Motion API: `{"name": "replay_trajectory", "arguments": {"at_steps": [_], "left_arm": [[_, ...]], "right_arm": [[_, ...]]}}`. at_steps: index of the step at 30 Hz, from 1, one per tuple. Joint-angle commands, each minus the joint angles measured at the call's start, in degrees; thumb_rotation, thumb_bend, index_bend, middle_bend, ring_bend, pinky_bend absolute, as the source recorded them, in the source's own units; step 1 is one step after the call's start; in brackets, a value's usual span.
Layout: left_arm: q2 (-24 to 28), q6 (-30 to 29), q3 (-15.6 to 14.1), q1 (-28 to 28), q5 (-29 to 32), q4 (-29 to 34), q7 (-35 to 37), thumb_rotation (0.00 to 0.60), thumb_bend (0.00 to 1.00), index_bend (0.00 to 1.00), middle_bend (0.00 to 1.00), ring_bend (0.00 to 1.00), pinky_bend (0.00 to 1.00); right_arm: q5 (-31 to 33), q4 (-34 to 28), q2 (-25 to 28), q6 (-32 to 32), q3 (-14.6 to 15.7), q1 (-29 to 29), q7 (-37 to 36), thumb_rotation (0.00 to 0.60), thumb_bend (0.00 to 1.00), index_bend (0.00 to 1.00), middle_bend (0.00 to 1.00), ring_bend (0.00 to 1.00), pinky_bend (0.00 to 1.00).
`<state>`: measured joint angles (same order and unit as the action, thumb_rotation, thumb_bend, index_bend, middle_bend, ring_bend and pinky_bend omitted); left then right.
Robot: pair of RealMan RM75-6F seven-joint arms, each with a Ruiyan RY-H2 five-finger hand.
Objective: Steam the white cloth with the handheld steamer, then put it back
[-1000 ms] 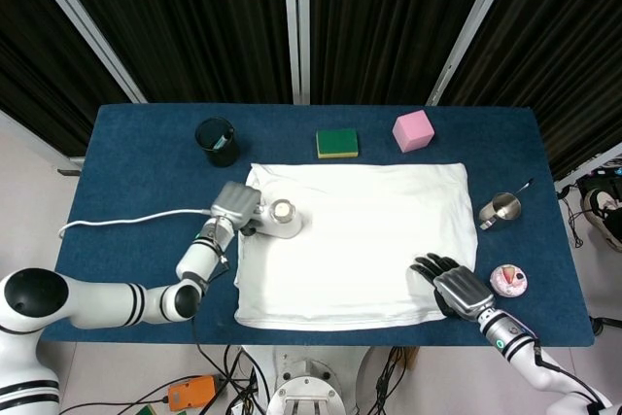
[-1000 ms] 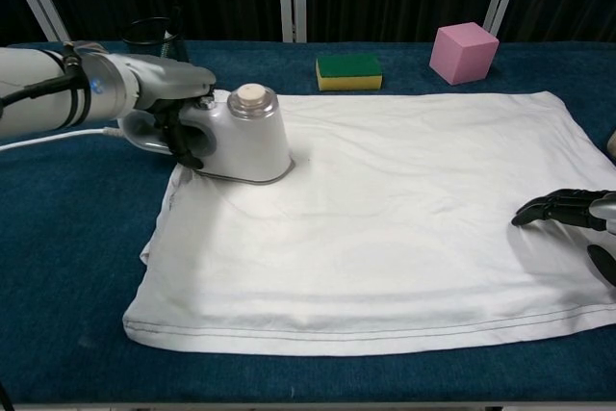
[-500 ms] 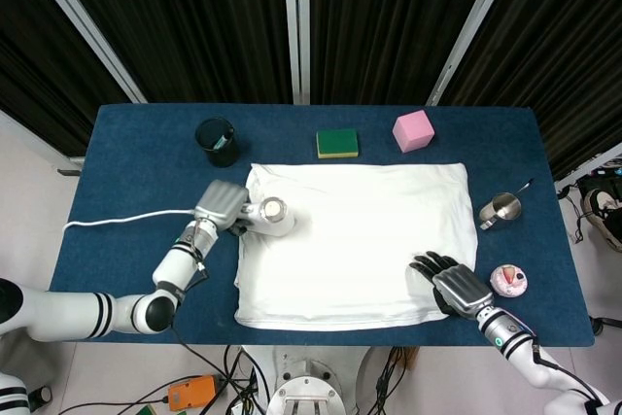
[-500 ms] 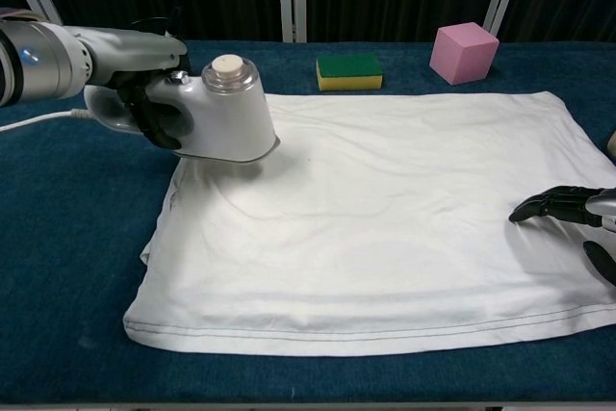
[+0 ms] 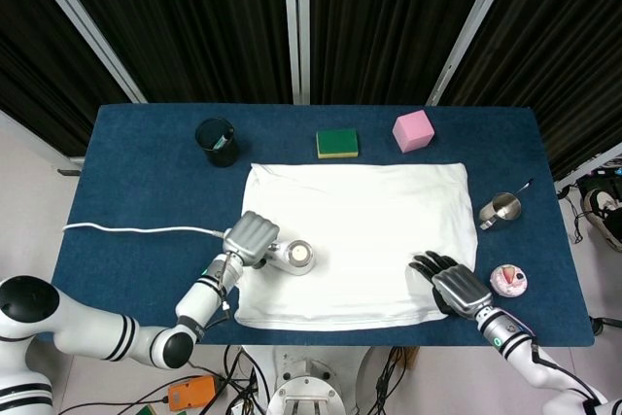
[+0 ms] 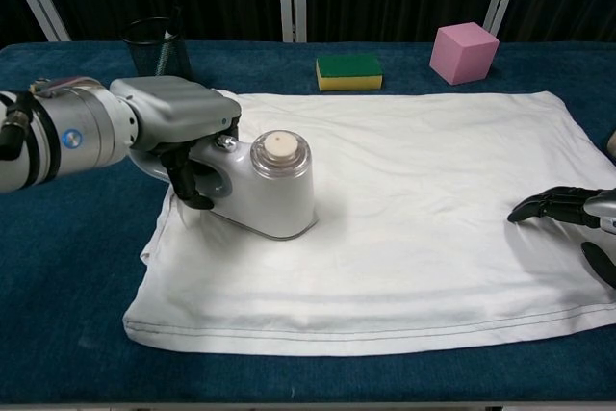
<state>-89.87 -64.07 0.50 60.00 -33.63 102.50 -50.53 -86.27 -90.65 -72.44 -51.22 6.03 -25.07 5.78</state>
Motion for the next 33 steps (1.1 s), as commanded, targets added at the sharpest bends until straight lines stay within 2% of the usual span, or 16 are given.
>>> {"name": "replay_trajectory", "arguments": {"at_steps": [1, 14, 22, 28, 33], "left_arm": [[-0.5, -1.9, -0.4, 0.0, 2.7, 0.1, -2.2, 0.6, 0.58, 0.83, 0.91, 0.8, 0.65], [7.6, -2.5, -2.2, -6.7, 5.0, 1.9, 4.8, 0.6, 0.58, 0.83, 0.91, 0.8, 0.65], [11.8, -3.5, -0.3, -8.8, -0.4, 5.9, 8.9, 0.6, 0.58, 0.83, 0.91, 0.79, 0.65], [9.4, -2.9, 0.3, -7.3, -5.0, 8.7, 6.3, 0.6, 0.58, 0.83, 0.91, 0.79, 0.65], [5.4, -2.6, -0.6, -5.5, -6.3, 9.1, 1.6, 0.6, 0.58, 0.83, 0.91, 0.79, 0.65]], "right_arm": [[-0.1, 0.1, 0.0, -0.1, 0.0, -0.1, -0.2, 0.6, 0.97, 0.16, 0.14, 0.07, 0.19], [-0.5, 0.8, -0.3, -0.2, 0.0, -0.6, -1.1, 0.6, 0.97, 0.16, 0.14, 0.07, 0.19], [-0.7, 1.0, -0.3, -0.8, 0.3, -0.5, -1.5, 0.6, 0.97, 0.16, 0.14, 0.07, 0.19], [-0.6, 1.1, -0.2, -1.1, 0.5, -0.2, -1.8, 0.6, 0.97, 0.16, 0.14, 0.07, 0.19], [-0.2, 1.3, -0.1, -1.0, 0.5, -0.2, -2.0, 0.6, 0.97, 0.16, 0.14, 0.07, 0.19]]}}
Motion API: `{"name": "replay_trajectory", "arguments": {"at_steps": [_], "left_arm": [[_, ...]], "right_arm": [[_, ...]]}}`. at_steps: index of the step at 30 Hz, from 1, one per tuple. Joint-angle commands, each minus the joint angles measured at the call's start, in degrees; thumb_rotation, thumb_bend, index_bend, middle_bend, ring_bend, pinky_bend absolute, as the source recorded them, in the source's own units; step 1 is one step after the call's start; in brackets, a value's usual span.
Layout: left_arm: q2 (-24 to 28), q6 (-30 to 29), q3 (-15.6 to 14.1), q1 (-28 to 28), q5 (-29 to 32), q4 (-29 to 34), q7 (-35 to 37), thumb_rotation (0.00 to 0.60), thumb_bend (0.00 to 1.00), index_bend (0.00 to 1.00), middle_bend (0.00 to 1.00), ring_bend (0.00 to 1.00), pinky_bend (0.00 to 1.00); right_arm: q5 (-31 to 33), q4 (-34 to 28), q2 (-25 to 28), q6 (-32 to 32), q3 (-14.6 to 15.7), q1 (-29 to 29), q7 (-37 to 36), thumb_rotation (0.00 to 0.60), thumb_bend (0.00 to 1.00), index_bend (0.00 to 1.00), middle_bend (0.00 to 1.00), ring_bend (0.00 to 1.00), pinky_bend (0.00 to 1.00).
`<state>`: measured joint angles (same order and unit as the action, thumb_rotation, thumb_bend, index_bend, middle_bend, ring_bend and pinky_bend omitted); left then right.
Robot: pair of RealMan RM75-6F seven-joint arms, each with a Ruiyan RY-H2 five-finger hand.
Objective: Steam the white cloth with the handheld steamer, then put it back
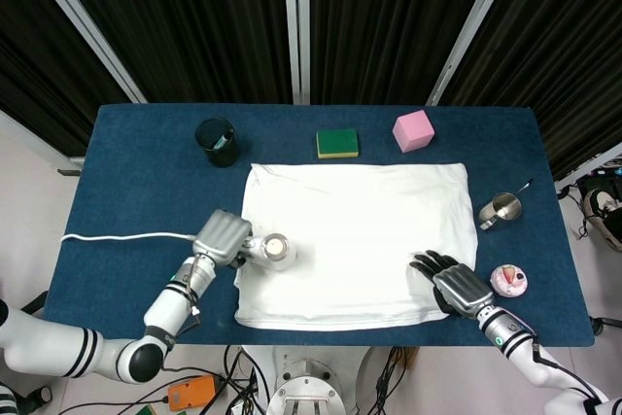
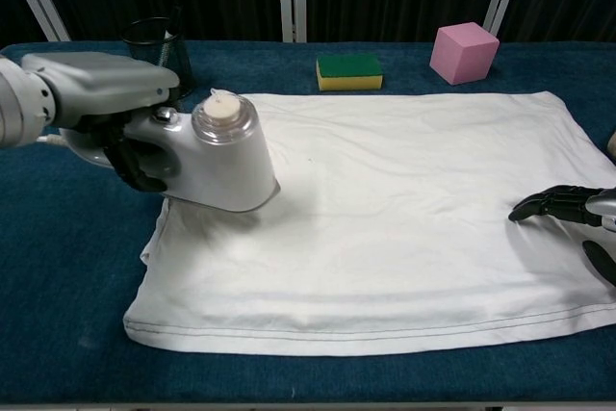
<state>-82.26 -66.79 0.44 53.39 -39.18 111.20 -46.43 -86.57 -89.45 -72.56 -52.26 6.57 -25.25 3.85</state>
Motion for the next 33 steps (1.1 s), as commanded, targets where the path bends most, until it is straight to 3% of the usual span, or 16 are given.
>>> {"name": "replay_trajectory", "arguments": {"at_steps": [1, 15, 24, 33], "left_arm": [[-3.2, -0.1, -0.9, 1.3, -0.8, 0.4, -3.7, 0.6, 0.58, 0.83, 0.91, 0.79, 0.65], [-9.6, -4.7, -4.5, -0.4, -1.0, -1.0, -10.1, 0.6, 0.58, 0.83, 0.91, 0.79, 0.65], [-5.7, -4.8, -4.9, -3.2, 1.0, -1.4, -7.2, 0.6, 0.58, 0.83, 0.91, 0.79, 0.65], [0.8, -4.2, -3.3, -7.1, 1.7, -1.4, 0.8, 0.6, 0.58, 0.83, 0.91, 0.79, 0.65]], "right_arm": [[0.2, 0.1, 0.0, 0.1, 0.0, 0.0, -0.1, 0.6, 0.97, 0.16, 0.14, 0.07, 0.19], [0.8, 0.3, -0.2, 0.7, -0.2, -0.3, 0.1, 0.6, 0.97, 0.16, 0.14, 0.07, 0.19], [1.0, 0.3, -0.5, 1.0, -0.2, -0.5, 0.3, 0.6, 0.97, 0.16, 0.14, 0.07, 0.19], [1.0, 0.3, -0.4, 0.6, -0.3, -0.5, 0.0, 0.6, 0.97, 0.16, 0.14, 0.07, 0.19]]}}
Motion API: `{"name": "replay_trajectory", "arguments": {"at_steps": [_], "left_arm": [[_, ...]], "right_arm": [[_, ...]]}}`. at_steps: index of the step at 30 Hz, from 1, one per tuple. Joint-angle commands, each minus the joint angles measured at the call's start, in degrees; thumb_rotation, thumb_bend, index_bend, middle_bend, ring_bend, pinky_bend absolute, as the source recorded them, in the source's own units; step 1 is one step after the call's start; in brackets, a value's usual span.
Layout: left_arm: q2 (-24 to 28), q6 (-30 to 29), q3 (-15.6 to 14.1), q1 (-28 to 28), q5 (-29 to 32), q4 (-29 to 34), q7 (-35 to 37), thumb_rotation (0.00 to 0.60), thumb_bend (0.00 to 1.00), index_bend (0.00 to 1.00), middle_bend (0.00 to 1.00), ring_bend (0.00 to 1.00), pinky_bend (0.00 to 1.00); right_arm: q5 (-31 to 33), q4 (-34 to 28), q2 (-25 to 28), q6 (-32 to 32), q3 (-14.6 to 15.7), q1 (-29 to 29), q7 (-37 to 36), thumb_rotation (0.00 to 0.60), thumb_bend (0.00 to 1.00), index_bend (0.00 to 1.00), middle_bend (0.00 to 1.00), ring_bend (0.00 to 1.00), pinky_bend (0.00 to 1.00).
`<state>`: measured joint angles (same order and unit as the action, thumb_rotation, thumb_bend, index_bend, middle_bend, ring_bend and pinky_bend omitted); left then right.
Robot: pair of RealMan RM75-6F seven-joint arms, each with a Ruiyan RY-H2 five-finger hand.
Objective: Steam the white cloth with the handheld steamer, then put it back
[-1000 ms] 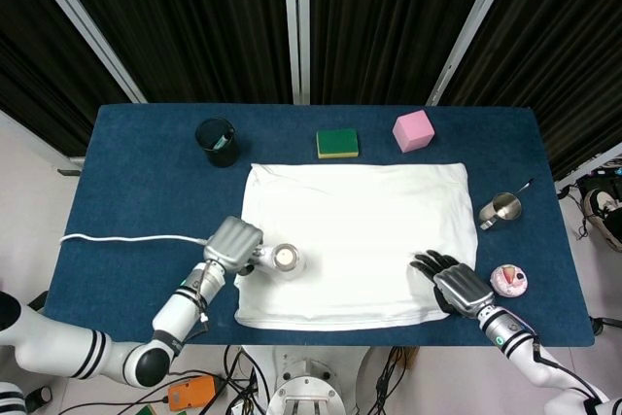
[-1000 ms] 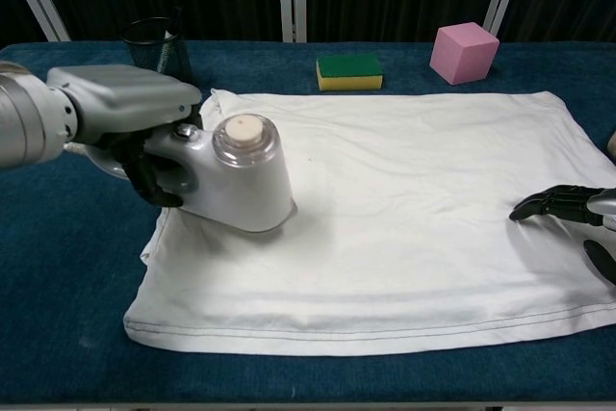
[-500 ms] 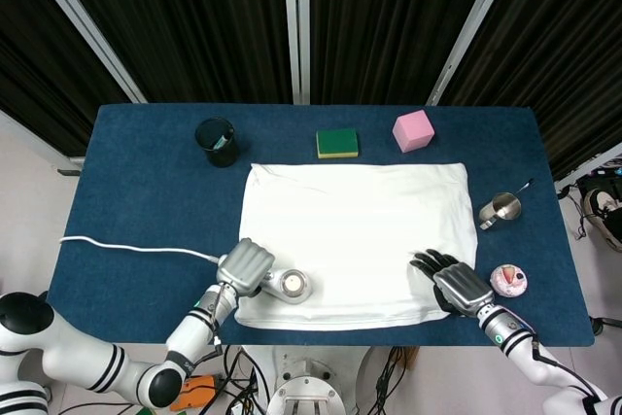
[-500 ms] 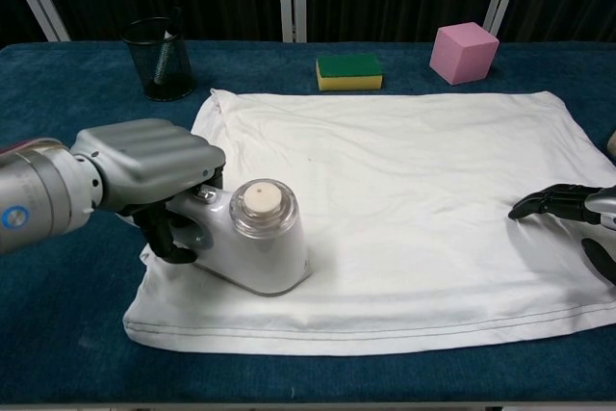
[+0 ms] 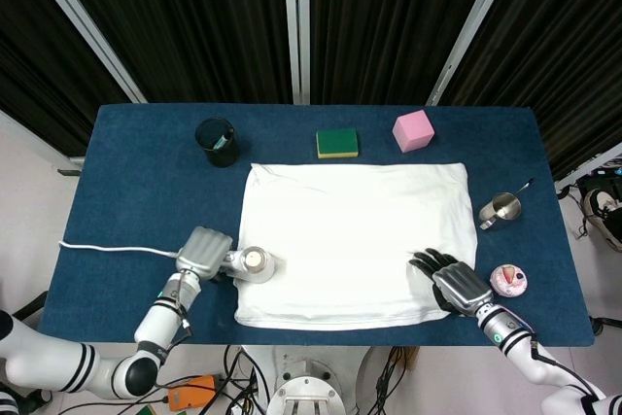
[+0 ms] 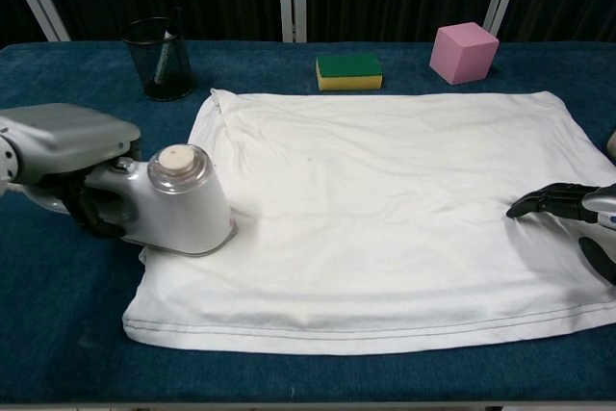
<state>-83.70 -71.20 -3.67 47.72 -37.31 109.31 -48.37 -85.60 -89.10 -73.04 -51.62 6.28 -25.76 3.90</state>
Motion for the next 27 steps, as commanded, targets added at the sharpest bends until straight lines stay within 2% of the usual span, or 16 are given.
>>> {"name": "replay_trajectory", "arguments": {"at_steps": [1, 8, 14, 20, 23, 25, 27], "left_arm": [[3.4, 0.2, 1.3, -2.0, -0.4, 0.8, 4.2, 0.6, 0.58, 0.83, 0.91, 0.78, 0.65], [8.0, 1.0, 5.0, -4.7, -0.1, -1.4, 12.4, 0.6, 0.57, 0.83, 0.89, 0.78, 0.65], [6.4, 3.4, 6.8, -5.7, 1.3, -8.4, 15.5, 0.6, 0.53, 0.82, 0.86, 0.74, 0.65], [5.8, 7.6, 7.5, -5.7, 4.0, -11.7, 16.1, 0.6, 0.47, 0.77, 0.82, 0.7, 0.63], [6.0, 8.4, 7.4, -5.7, 3.8, -12.0, 15.9, 0.6, 0.43, 0.72, 0.76, 0.64, 0.59], [5.7, 8.0, 7.4, -5.9, 3.1, -12.2, 15.9, 0.6, 0.36, 0.64, 0.7, 0.56, 0.59], [5.4, 7.5, 7.3, -6.1, 2.4, -12.3, 15.7, 0.6, 0.26, 0.52, 0.56, 0.43, 0.57]], "right_arm": [[0.0, -0.1, 0.1, -0.2, -0.1, 0.0, -0.1, 0.6, 0.97, 0.16, 0.14, 0.07, 0.19], [-0.4, -0.9, 1.3, -2.6, -0.7, 0.6, -0.9, 0.6, 0.97, 0.16, 0.14, 0.07, 0.19], [-1.2, -1.2, 2.3, -5.4, -1.2, 1.5, -2.4, 0.6, 0.97, 0.16, 0.14, 0.07, 0.19], [-1.8, -1.2, 3.0, -7.1, -1.3, 2.3, -3.5, 0.6, 0.96, 0.16, 0.14, 0.07, 0.19], [-1.9, -1.1, 3.2, -8.0, -1.6, 2.6, -4.3, 0.6, 0.89, 0.16, 0.14, 0.07, 0.19], [-2.0, -1.0, 3.4, -8.4, -1.7, 2.7, -4.6, 0.6, 0.84, 0.16, 0.14, 0.07, 0.19], [-2.1, -1.1, 3.5, -8.6, -1.8, 2.8, -4.7, 0.6, 0.77, 0.16, 0.14, 0.07, 0.19]]}}
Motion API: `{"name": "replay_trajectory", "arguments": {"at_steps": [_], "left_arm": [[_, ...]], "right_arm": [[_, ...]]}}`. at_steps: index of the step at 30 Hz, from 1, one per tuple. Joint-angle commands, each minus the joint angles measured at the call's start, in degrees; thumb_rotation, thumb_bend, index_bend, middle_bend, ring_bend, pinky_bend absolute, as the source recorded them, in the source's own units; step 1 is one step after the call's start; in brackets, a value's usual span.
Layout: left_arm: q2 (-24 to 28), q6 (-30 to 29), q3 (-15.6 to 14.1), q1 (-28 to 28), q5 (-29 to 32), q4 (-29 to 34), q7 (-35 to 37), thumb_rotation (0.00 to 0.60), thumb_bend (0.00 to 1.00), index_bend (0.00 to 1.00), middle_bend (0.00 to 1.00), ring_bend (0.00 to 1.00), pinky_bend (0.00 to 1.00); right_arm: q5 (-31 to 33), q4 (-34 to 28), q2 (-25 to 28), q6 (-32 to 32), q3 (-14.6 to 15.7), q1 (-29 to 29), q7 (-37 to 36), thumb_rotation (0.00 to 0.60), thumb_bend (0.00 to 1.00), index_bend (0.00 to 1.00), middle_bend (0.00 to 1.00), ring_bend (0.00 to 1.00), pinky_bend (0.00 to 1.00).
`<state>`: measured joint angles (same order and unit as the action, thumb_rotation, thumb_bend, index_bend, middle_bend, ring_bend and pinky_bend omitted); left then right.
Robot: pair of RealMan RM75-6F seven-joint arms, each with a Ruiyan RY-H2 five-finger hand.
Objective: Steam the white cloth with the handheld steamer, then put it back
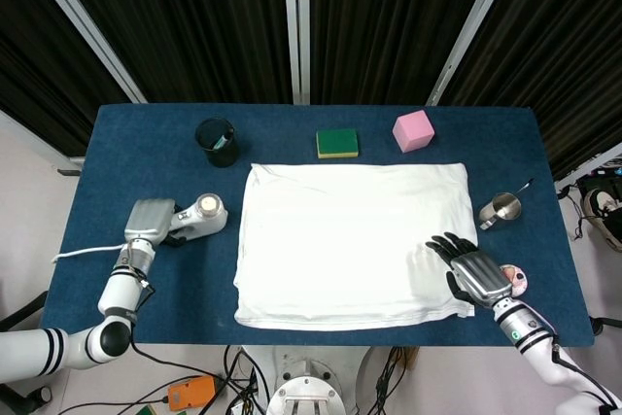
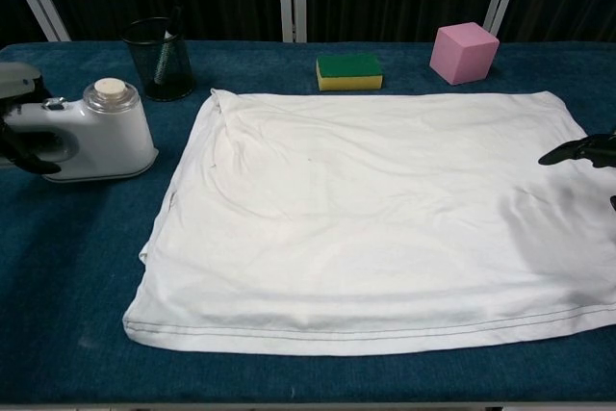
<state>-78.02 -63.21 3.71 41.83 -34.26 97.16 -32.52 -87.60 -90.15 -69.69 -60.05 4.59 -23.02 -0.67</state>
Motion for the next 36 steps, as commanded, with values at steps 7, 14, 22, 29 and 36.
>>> {"name": "replay_trajectory", "arguments": {"at_steps": [7, 14, 22, 29, 36], "left_arm": [[1.1, -1.6, -0.8, -1.2, -3.0, 2.3, -1.1, 0.6, 0.1, 0.2, 0.2, 0.1, 0.26], [6.7, -0.5, -2.0, -2.1, -2.4, 8.9, -1.3, 0.6, 0.01, 0.0, 0.0, 0.0, 0.05], [13.1, -14.1, -2.8, -13.3, -18.2, 8.4, 13.1, 0.6, 0.0, 0.0, 0.0, 0.0, 0.02], [16.1, -21.0, -5.9, -23.7, -31.6, 0.6, 31.8, 0.6, 0.0, 0.0, 0.01, 0.0, 0.0], [14.6, -27.9, -8.9, -31.7, -38.8, -2.7, 36.2, 0.6, 0.0, 0.01, 0.01, 0.0, 0.0]], "right_arm": [[-0.2, -0.8, 1.2, -2.3, -0.9, 0.8, -0.1, 0.6, 0.55, 0.16, 0.14, 0.07, 0.19], [0.1, -2.5, 4.0, -5.9, -1.9, 2.4, -0.7, 0.6, 0.4, 0.15, 0.14, 0.07, 0.19], [1.5, -3.4, 10.5, -15.9, -4.2, 7.5, -4.6, 0.6, 0.39, 0.11, 0.14, 0.07, 0.19], [4.6, -5.4, 15.9, -20.1, -4.2, 12.4, -7.3, 0.6, 0.03, 0.0, 0.06, 0.0, 0.1], [3.8, -3.6, 14.7, -24.1, -3.9, 16.1, -8.8, 0.6, 0.0, 0.0, 0.04, 0.0, 0.1]]}}
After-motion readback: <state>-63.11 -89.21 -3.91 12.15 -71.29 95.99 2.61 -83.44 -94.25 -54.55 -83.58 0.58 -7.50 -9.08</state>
